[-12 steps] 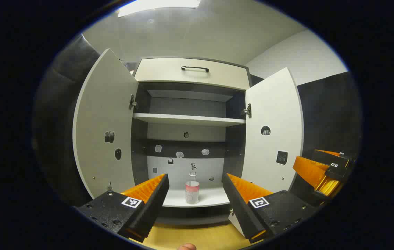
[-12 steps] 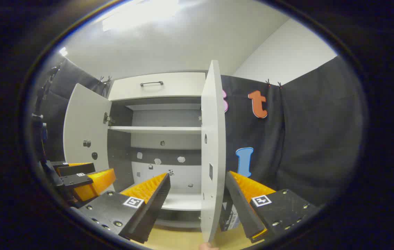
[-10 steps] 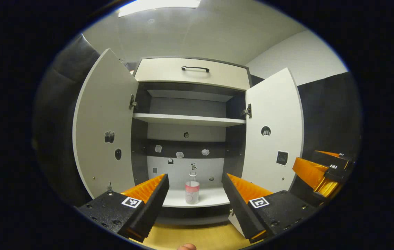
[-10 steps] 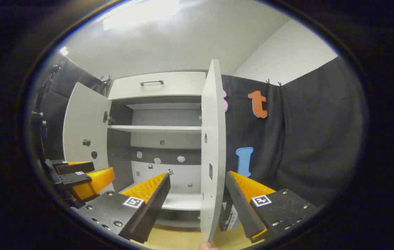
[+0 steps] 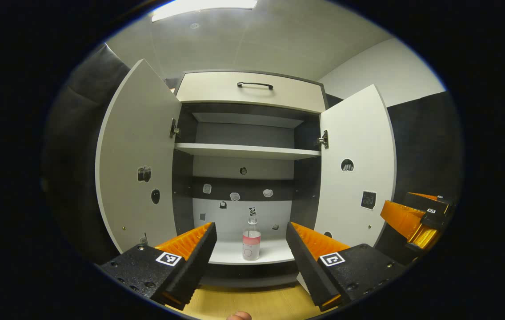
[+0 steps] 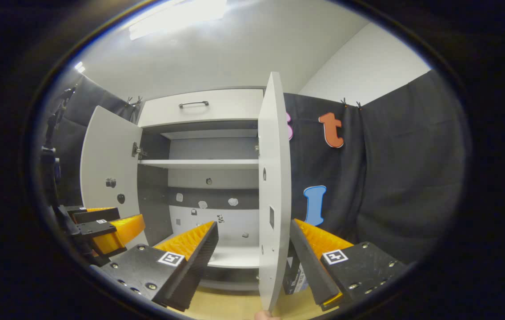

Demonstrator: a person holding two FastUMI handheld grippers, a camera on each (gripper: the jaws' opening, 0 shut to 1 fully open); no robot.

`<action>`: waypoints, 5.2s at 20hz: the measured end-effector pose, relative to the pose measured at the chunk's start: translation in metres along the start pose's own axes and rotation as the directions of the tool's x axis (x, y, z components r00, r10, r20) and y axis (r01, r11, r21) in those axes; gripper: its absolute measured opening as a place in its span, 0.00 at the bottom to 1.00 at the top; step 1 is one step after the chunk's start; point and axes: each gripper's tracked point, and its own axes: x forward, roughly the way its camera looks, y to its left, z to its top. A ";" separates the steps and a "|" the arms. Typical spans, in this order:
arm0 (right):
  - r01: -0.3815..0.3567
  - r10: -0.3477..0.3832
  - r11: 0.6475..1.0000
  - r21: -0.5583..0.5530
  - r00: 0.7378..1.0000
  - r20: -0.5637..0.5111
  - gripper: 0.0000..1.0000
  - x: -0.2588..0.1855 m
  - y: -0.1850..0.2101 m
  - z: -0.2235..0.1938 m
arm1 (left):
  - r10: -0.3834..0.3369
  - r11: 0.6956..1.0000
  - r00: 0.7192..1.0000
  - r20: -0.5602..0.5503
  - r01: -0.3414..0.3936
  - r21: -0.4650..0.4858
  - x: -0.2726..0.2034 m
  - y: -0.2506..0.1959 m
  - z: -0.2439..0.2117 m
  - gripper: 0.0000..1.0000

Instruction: Grasp the bottle in the cabinet with the left hand and place it on the coaster, then close the right door with the right hand and the left door with the left hand.

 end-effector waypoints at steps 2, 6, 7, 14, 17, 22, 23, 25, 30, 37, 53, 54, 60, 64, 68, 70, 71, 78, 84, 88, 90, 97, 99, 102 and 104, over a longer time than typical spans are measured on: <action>0.000 0.000 1.000 -0.001 1.000 -0.007 0.96 0.001 0.000 -0.002 | -0.004 1.000 1.000 -0.006 0.004 0.004 0.005 0.001 -0.004 0.97; 0.008 -0.008 1.000 -0.006 1.000 -0.021 0.96 0.008 0.000 -0.007 | -0.022 1.000 0.998 -0.058 0.023 0.004 0.038 0.002 -0.036 0.93; 0.015 -0.015 1.000 -0.010 1.000 -0.023 0.96 0.009 -0.002 -0.007 | -0.027 1.000 0.997 -0.071 0.027 0.007 0.051 0.002 -0.046 0.97; 0.069 -0.069 0.998 -0.011 0.998 -0.006 0.97 0.013 -0.030 -0.006 | -0.091 0.994 0.988 -0.128 0.083 -0.064 0.165 -0.004 -0.117 0.97; 0.104 -0.104 0.995 -0.006 0.995 0.001 0.97 0.015 -0.046 -0.003 | -0.077 0.997 0.983 -0.169 0.071 -0.042 0.208 -0.001 -0.148 0.97; 0.167 -0.166 0.986 -0.013 0.986 0.019 0.96 0.018 -0.069 0.001 | -0.051 0.998 0.975 -0.218 0.043 -0.040 0.267 0.009 -0.190 0.97; 0.179 -0.178 0.984 -0.018 0.984 0.021 0.96 0.019 -0.072 0.001 | -0.041 0.999 0.972 -0.233 0.035 -0.031 0.277 0.011 -0.197 0.97; 0.199 -0.198 0.980 -0.023 0.980 0.019 0.96 0.018 -0.078 -0.001 | -0.035 0.999 0.968 -0.249 0.034 -0.011 0.292 0.013 -0.208 0.98; 0.220 -0.220 0.975 -0.007 0.975 0.005 0.96 0.020 -0.085 -0.007 | -0.091 0.996 0.968 -0.233 0.091 -0.008 0.304 0.006 -0.210 0.77; 0.182 -0.182 0.983 0.002 0.983 0.021 0.96 0.016 -0.080 -0.001 | -0.150 0.989 0.967 -0.203 0.145 -0.040 0.254 0.006 -0.188 0.76; 0.127 -0.127 0.992 0.000 0.990 0.069 0.96 -0.037 -0.078 0.030 | -0.377 0.925 0.871 -0.316 0.370 -0.085 0.013 -0.020 -0.300 0.76; 0.128 -0.128 0.992 0.002 0.990 0.067 0.97 -0.040 -0.078 0.031 | -0.394 0.919 0.856 -0.335 0.378 -0.114 0.003 -0.025 -0.315 0.76; 0.158 -0.158 0.987 0.003 0.985 0.069 0.97 -0.063 -0.091 0.040 | -0.412 0.909 0.776 -0.477 0.318 -0.269 -0.041 -0.033 -0.406 0.76; 0.185 -0.184 0.983 -0.006 0.981 0.066 0.97 -0.075 -0.100 0.040 | -0.391 0.918 0.728 -0.564 0.261 -0.299 -0.062 -0.030 -0.454 0.77; 0.199 -0.197 0.980 -0.019 0.978 0.065 0.97 -0.079 -0.107 0.041 | -0.378 0.921 0.710 -0.594 0.220 -0.323 -0.073 -0.031 -0.482 0.77; 0.202 -0.200 0.979 -0.025 0.978 0.063 0.96 -0.079 -0.107 0.041 | -0.357 0.926 0.727 -0.586 0.194 -0.322 -0.072 -0.030 -0.490 0.77; 0.203 -0.201 0.979 -0.029 0.978 0.062 0.97 -0.079 -0.109 0.040 | -0.348 0.930 0.731 -0.587 0.188 -0.316 -0.073 -0.030 -0.495 0.77; 0.197 -0.194 0.979 -0.053 0.979 0.061 0.97 -0.073 -0.105 0.041 | -0.290 0.953 0.778 -0.557 0.182 -0.243 -0.082 -0.033 -0.512 0.77; 0.172 -0.169 0.984 -0.051 0.984 0.058 0.97 -0.067 -0.096 0.037 | -0.294 0.955 0.766 -0.572 0.218 -0.200 -0.107 -0.034 -0.514 0.78; 0.149 -0.146 0.987 -0.054 0.988 0.050 0.97 -0.059 -0.086 0.031 | -0.290 0.957 0.754 -0.590 0.210 -0.202 -0.111 -0.032 -0.515 0.77; 0.145 -0.142 0.988 -0.057 0.989 0.049 0.97 -0.058 -0.084 0.028 | -0.275 0.961 0.740 -0.614 0.191 -0.200 -0.113 -0.029 -0.517 0.78; 0.139 -0.138 0.989 -0.044 0.990 0.040 0.96 -0.049 -0.083 0.019 | -0.278 0.961 0.733 -0.620 0.214 -0.177 -0.111 -0.028 -0.502 0.81; 0.134 -0.133 0.990 -0.033 0.991 0.036 0.96 -0.045 -0.084 0.017 | -0.280 0.960 0.739 -0.612 0.230 -0.161 -0.109 -0.027 -0.492 0.80; 0.128 -0.127 0.991 -0.029 0.991 0.034 0.96 -0.040 -0.085 0.014 | -0.286 0.957 0.755 -0.590 0.252 -0.142 -0.107 -0.028 -0.470 0.80; 0.125 -0.125 0.992 -0.022 0.992 0.032 0.96 -0.037 -0.085 0.011 | -0.306 0.951 0.776 -0.552 0.276 -0.141 -0.103 -0.034 -0.446 0.80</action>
